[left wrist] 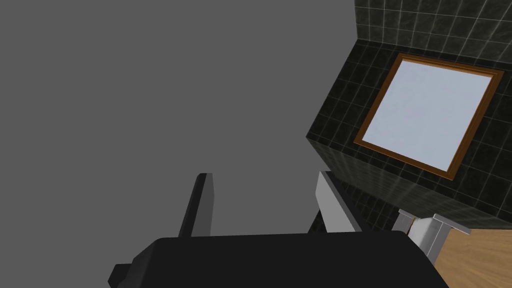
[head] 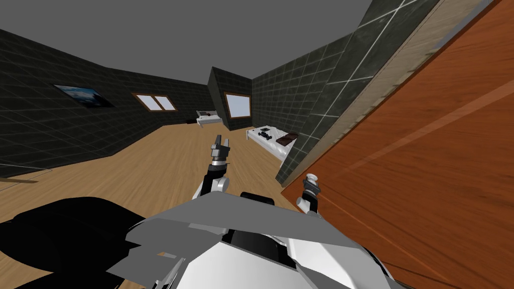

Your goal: Pull the door open

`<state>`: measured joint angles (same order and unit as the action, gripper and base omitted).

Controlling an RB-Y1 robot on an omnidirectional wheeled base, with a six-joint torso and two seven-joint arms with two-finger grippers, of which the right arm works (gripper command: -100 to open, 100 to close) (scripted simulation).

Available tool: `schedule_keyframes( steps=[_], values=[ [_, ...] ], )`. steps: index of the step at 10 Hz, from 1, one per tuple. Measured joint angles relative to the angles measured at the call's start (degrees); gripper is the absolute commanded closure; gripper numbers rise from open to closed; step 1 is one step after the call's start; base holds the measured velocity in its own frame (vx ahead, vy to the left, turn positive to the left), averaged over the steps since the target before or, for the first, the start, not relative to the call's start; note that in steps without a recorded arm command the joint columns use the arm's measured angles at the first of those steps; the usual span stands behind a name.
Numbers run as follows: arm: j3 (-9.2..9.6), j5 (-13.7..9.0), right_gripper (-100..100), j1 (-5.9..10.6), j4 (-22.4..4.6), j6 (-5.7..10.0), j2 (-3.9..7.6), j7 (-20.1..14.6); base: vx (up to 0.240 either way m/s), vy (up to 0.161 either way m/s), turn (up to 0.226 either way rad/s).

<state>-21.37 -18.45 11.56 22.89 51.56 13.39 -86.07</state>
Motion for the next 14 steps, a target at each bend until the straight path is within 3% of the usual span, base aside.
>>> schedule_keyframes(
  steps=[5, 8, 9, 10, 11, 13, 14],
  values=[
    [0.08, 0.1, 100, 0.04, -0.1, 0.05, -0.05, 0.0, -0.021, 0.002, 0.013],
    [1.21, 0.9, 100, -0.27, 1.2, -0.41, 0.05, -0.9, -0.207, -0.001, 0.066],
    [1.80, 1.3, 100, 0.17, 0.4, -0.37, 0.24, -1.4, -0.228, 0.013, 0.100],
    [2.53, 1.8, 100, -0.07, 0.5, -0.40, 0.23, -2.1, -0.219, 0.008, 0.072],
    [3.19, 2.3, 100, -1.18, 2.5, -1.18, -0.19, -2.5, -0.148, 0.008, 0.021],
    [4.29, 3.1, 100, 0.16, 0.0, -0.50, 0.34, -3.7, -0.227, -0.002, 0.084],
    [4.82, 3.5, 100, -1.31, 3.4, -1.75, -0.08, -4.0, -0.158, -0.023, 0.034]
  ],
)
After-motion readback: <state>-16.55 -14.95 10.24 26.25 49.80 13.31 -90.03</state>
